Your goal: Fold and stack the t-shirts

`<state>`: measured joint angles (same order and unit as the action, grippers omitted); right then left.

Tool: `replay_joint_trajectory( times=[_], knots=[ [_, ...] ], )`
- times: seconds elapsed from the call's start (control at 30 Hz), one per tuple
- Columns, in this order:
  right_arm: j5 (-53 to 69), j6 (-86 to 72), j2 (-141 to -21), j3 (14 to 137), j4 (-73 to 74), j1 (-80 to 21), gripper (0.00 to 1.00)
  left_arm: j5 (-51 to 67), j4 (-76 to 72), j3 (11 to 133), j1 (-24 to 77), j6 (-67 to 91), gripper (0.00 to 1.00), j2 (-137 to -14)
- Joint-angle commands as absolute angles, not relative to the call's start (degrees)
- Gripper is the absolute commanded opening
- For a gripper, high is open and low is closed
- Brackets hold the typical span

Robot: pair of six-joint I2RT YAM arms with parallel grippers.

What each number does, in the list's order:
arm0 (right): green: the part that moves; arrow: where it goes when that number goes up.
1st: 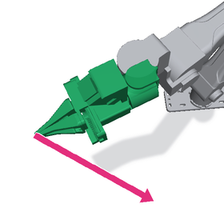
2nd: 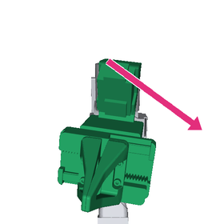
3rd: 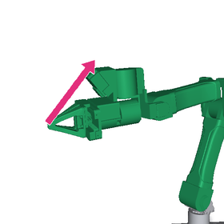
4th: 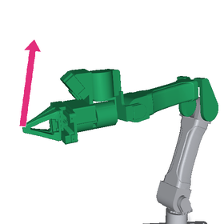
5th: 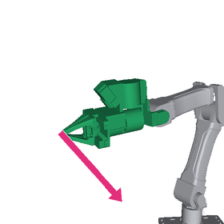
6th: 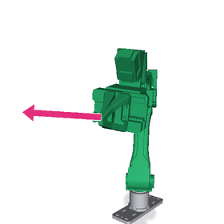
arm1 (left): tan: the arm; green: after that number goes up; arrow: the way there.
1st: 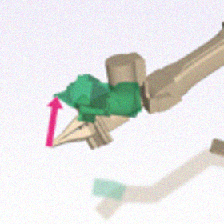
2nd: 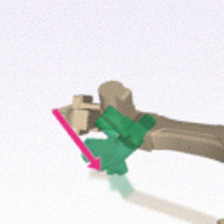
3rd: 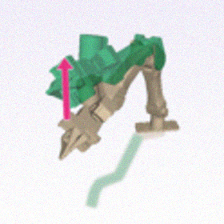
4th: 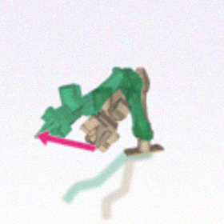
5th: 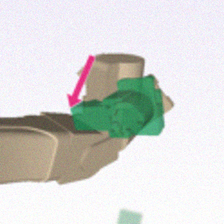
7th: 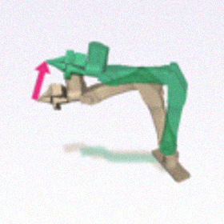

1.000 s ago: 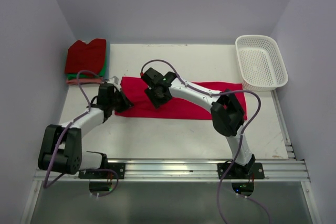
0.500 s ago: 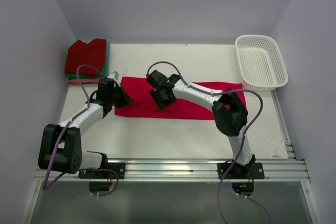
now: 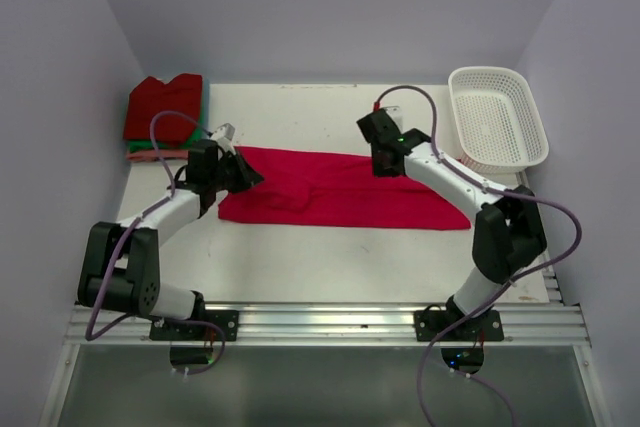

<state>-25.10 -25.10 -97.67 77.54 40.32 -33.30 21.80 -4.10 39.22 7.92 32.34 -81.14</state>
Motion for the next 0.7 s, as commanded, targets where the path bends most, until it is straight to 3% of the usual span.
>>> replay_joint_trajectory(
  times=[0.0,0.3,0.67],
  knots=[
    [-30.51,-26.28,-95.1,74.63,35.78,-30.6,0.0,24.7,-9.94,45.07,8.7,32.96,0.0,-85.4],
    [-26.28,-25.32,-102.39,73.74,30.33,-25.14,0.0,22.68,-11.6,44.05,9.75,38.05,0.0,-100.54],
    [-20.66,-26.1,-107.93,70.58,24.17,-24.61,0.0,20.04,-13.98,39.81,11.07,39.38,0.0,-101.16]
  ],
)
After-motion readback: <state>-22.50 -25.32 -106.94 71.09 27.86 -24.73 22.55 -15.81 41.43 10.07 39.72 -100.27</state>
